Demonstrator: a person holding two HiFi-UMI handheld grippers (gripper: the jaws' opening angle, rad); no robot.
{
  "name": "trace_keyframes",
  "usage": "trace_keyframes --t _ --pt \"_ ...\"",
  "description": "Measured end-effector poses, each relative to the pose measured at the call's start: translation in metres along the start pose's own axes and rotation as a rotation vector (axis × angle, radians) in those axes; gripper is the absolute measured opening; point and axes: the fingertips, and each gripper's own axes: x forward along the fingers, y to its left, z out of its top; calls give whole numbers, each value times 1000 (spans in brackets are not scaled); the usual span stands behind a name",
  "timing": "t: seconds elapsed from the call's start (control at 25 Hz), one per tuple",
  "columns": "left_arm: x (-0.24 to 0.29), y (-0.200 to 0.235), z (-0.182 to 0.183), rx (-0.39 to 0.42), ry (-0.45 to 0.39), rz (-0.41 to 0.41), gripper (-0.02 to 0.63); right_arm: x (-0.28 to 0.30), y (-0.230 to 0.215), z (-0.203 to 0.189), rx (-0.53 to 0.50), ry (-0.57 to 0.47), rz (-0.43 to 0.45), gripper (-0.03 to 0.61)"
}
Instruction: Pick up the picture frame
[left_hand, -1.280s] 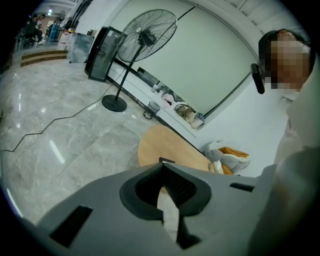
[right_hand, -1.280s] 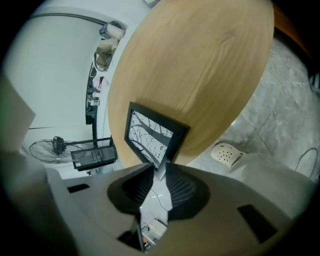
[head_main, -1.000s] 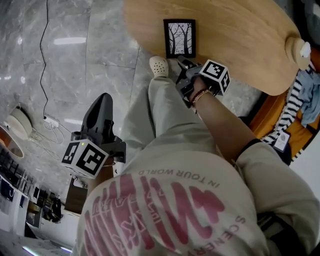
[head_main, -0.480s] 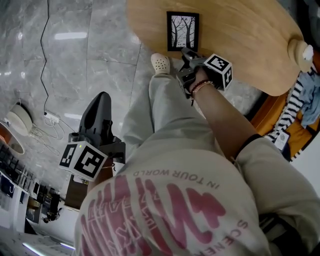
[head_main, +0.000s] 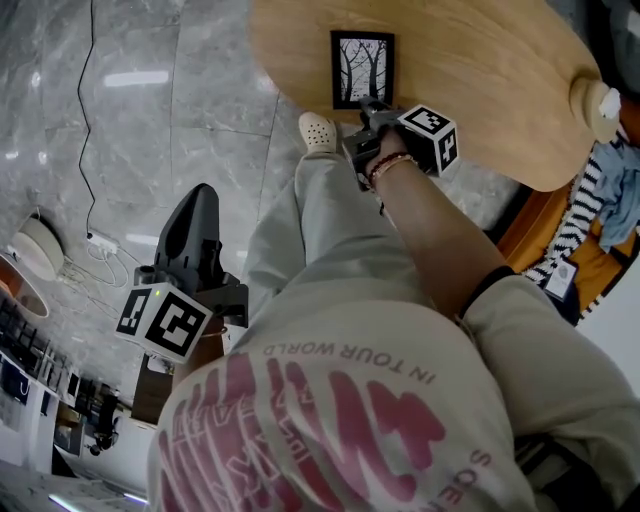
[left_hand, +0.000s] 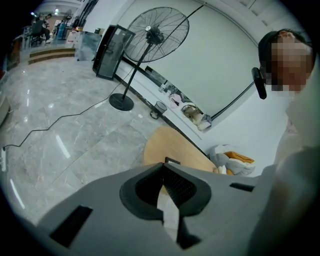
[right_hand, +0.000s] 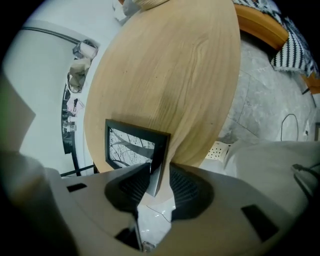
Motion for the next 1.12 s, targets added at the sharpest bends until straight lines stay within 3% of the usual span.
trace_keyframes --t 0.32,0.48,0.76,0.88,1.12 --pt "-11 4 -9 8 -25 -40 3 1 -2 2 29 -77 -90 130" --pt "-39 26 -26 7 -32 -5 3 0 -1 5 20 -137 -117 132" --pt "-81 58 -51 -65 -111 40 3 1 2 12 65 -182 -29 87" --pt "-92 54 -63 -50 -110 33 3 -6 -6 18 117 -195 15 83" --pt "-115 67 -61 28 -129 57 3 -11 -33 13 205 -222 -11 78"
